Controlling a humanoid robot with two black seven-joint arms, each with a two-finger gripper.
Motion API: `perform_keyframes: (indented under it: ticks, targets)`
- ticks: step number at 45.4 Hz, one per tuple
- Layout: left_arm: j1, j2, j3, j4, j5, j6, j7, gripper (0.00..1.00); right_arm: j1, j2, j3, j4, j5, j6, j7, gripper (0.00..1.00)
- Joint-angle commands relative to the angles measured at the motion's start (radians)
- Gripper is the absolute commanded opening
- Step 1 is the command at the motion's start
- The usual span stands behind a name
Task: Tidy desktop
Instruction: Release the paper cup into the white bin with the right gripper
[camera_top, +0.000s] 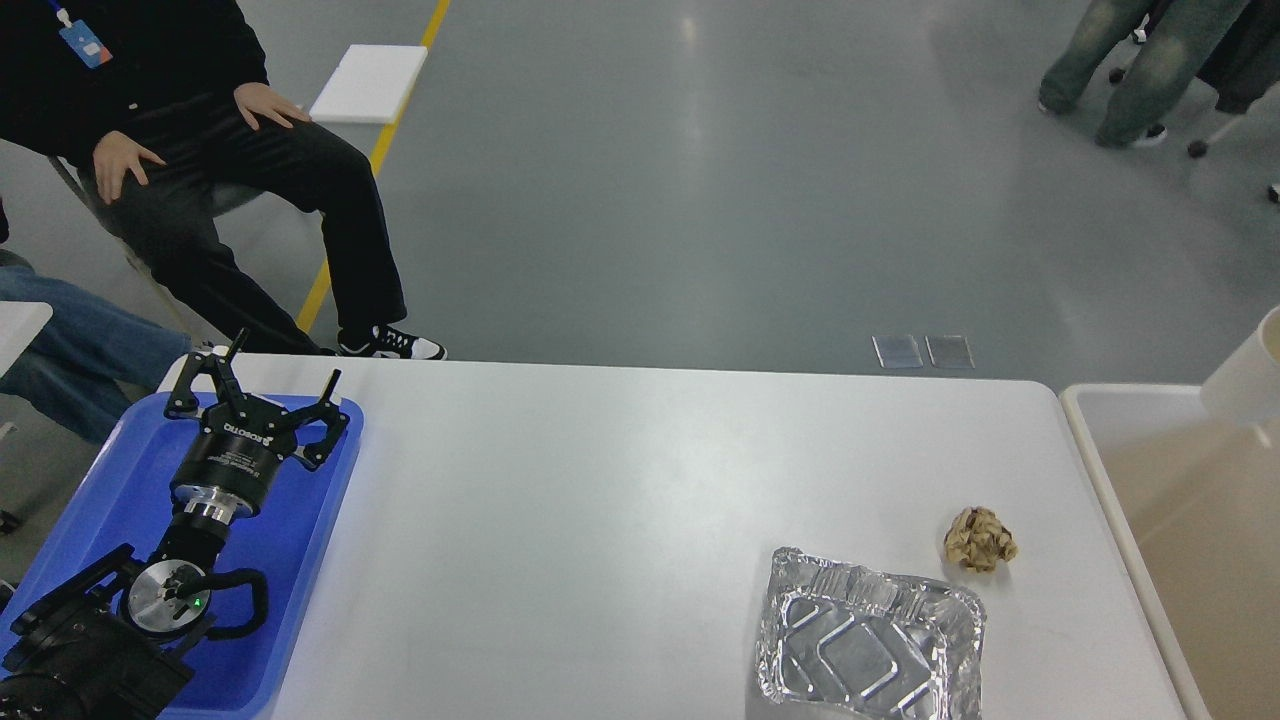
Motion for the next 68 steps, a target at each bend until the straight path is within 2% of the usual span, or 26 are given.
perform_keyframes:
  ticks: [1, 7, 14, 25, 38, 46, 54, 68]
  targets:
    - [0.000, 0.001, 0.000, 0.000, 0.000, 0.000, 0.000, 0.99, -0.285, -0.027, 0.177, -0.189, 0.014, -0.022, 0.000, 0.00]
    - [0.000, 0.001, 0.000, 0.000, 0.000, 0.000, -0.002, 0.99, -0.431, -0.009, 0.235, -0.290, 0.015, -0.071, 0.000, 0.00]
    - [0.000, 0.001, 0.000, 0.000, 0.000, 0.000, -0.002, 0.99, -0.603, 0.037, 0.349, -0.388, 0.015, -0.174, 0.000, 0.00]
    - [0.000, 0.001, 0.000, 0.000, 0.000, 0.000, -0.002, 0.99, -0.825, 0.106, 0.473, -0.488, 0.015, -0.401, 0.000, 0.00]
    - [0.000, 0.001, 0.000, 0.000, 0.000, 0.000, -0.002, 0.99, -1.002, 0.232, 0.584, -0.583, 0.015, -0.507, -0.001, 0.00]
    - [0.000, 0.001, 0.000, 0.000, 0.000, 0.000, -0.002, 0.99, -1.077, 0.298, 0.692, -0.621, 0.015, -0.600, -0.001, 0.00]
    - [0.000, 0.001, 0.000, 0.000, 0.000, 0.000, -0.002, 0.99, -1.091, 0.306, 0.717, -0.621, 0.015, -0.683, -0.003, 0.00]
    - [0.000, 0.001, 0.000, 0.000, 0.000, 0.000, -0.002, 0.99, -1.103, 0.303, 0.722, -0.621, 0.089, -0.698, -0.001, 0.00]
